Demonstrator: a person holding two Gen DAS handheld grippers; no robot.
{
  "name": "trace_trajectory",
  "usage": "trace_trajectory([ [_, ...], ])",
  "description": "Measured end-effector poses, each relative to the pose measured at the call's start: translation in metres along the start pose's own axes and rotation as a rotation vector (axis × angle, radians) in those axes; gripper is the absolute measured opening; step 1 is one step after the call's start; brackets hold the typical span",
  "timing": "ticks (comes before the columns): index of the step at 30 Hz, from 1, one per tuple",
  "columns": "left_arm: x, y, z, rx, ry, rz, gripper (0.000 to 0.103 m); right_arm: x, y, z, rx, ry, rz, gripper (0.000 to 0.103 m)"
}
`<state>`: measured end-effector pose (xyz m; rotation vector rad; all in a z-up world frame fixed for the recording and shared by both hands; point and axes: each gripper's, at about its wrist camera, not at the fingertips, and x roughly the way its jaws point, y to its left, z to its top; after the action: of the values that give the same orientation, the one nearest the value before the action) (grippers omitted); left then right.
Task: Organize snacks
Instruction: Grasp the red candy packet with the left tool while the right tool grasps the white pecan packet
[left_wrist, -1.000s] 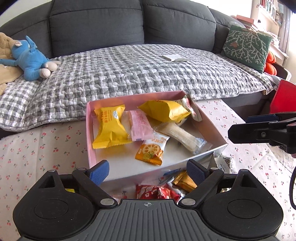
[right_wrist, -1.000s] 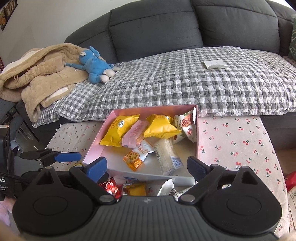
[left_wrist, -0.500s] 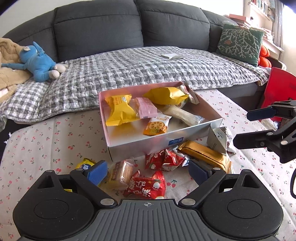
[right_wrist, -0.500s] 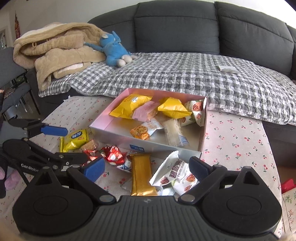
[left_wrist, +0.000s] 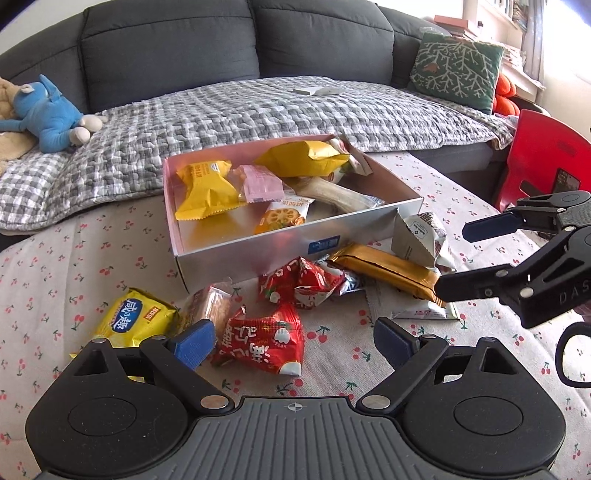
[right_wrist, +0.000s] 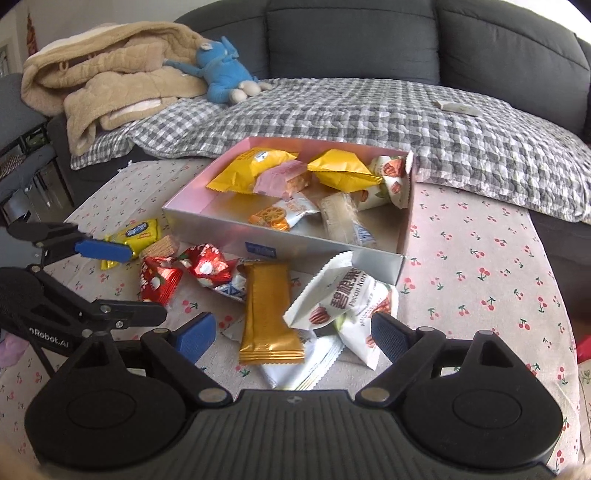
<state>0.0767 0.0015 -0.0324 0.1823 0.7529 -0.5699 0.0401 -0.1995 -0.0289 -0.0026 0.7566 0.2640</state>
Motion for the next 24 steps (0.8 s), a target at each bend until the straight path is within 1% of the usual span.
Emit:
trace_trajectory([
  [4,0.003,0.003,0.0,-0.029,-0.001,-0.02,0.087,0.004,-0.012,0.003,0.069,-0.017,-0.008,0.089],
  [5,0.004,0.004,0.0,-0.032,-0.001,-0.022,0.084,0.005,-0.014,0.003,0.081,-0.014,-0.011,0.089],
  [9,0.007,0.008,-0.002,-0.047,0.0,-0.006,0.076,0.016,-0.022,0.002,0.125,0.01,-0.013,0.088],
  [16,0.011,0.011,-0.003,-0.073,-0.001,0.006,0.074,0.026,-0.027,0.003,0.174,0.048,0.006,0.086],
  [17,0.011,0.011,-0.004,-0.075,0.002,0.009,0.072,0.026,-0.027,0.004,0.183,0.049,0.009,0.087],
  [21,0.019,0.015,-0.004,-0.104,0.034,0.026,0.058,0.02,-0.031,0.008,0.211,0.028,0.026,0.085],
  [24,0.023,0.014,-0.006,-0.1,0.04,0.033,0.057,0.019,-0.038,0.011,0.255,0.014,0.032,0.085],
])
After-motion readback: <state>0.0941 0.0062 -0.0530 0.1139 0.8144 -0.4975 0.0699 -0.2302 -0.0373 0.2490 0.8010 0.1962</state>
